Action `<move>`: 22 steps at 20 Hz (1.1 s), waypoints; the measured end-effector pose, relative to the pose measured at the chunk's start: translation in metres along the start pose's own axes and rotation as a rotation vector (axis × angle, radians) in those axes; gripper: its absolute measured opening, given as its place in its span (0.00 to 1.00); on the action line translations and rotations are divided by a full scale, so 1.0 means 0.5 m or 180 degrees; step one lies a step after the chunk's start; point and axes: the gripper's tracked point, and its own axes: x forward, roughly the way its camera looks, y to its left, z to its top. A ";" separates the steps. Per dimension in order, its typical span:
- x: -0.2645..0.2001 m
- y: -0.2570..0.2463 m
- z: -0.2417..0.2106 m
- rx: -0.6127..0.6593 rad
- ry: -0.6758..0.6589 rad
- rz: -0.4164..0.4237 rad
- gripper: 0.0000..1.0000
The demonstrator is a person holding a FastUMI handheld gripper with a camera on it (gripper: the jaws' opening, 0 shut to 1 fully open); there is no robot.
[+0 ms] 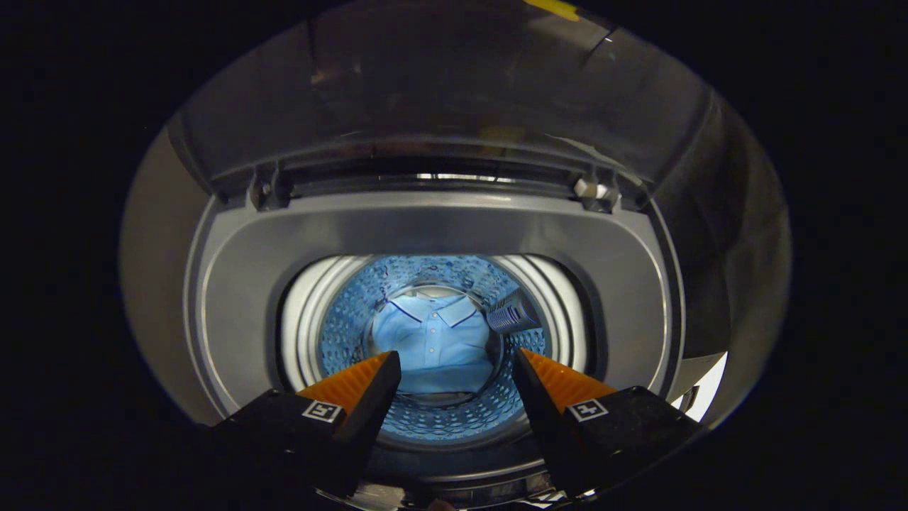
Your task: Put the clothes into the washing machine and then close the washing machine lid.
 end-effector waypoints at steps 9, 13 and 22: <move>-0.206 -0.032 0.138 0.0009 -0.0718 -0.0049 0.99; -0.317 -0.034 0.244 0.0033 -0.1109 -0.0060 0.99; -0.432 -0.032 0.462 0.0118 -0.1578 0.0009 0.99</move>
